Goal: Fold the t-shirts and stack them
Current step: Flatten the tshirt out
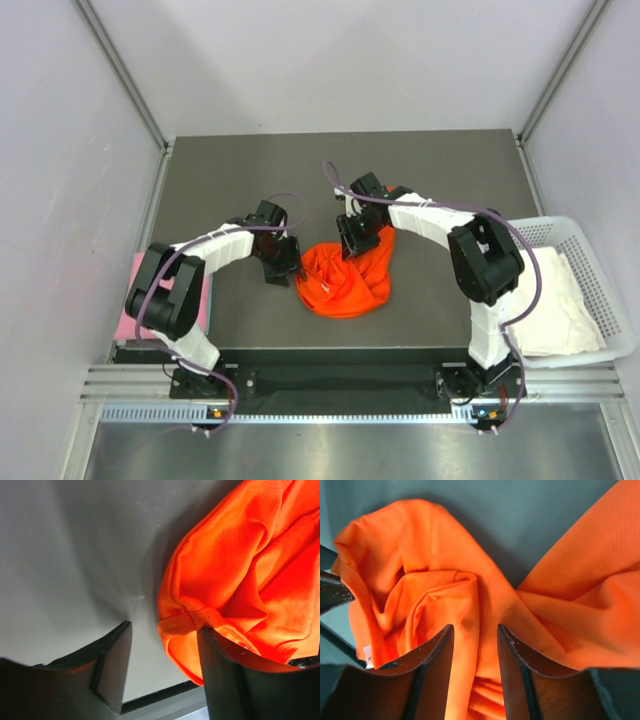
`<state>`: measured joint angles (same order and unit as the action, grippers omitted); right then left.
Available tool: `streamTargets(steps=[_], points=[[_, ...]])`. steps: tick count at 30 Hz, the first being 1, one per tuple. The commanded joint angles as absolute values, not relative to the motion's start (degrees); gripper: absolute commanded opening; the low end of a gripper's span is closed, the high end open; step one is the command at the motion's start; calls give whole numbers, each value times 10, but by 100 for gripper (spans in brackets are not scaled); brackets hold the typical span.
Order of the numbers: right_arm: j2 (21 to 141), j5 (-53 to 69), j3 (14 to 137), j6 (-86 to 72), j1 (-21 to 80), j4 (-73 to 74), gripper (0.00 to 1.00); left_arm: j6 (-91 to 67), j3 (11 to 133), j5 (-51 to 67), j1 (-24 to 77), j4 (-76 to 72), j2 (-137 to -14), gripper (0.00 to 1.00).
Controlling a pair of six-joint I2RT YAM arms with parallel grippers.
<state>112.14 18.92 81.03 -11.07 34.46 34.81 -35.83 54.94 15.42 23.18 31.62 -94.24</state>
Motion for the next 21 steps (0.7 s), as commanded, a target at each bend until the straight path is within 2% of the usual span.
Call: streamTargets(steps=[1, 3, 5, 6, 7, 8, 11, 15, 21], points=[[1139, 193, 838, -97, 353, 349, 40, -341, 557, 188, 225, 279, -960, 58], [1152, 202, 838, -101, 353, 344, 34, -335, 563, 187, 221, 278, -970, 55], [1160, 207, 843, -103, 353, 349, 23, -332, 568, 193, 211, 277, -972, 39], [1160, 210, 844, -108, 353, 348, 19, -331, 573, 197, 207, 276, -969, 28], [1155, 210, 843, -109, 353, 349, 13, -330, 577, 199, 202, 277, -965, 11], [1150, 207, 840, -112, 353, 351, 10, -329, 583, 194, 200, 285, -958, 3], [1103, 186, 845, -120, 353, 373, 0, -321, 621, 168, 198, 314, -918, 0], [981, 164, 860, -130, 353, 387, 0, -299, 716, 103, 198, 364, -819, 0], [826, 170, 930, -146, 354, 366, 0, -282, 844, 45, 197, 352, -692, 0]])
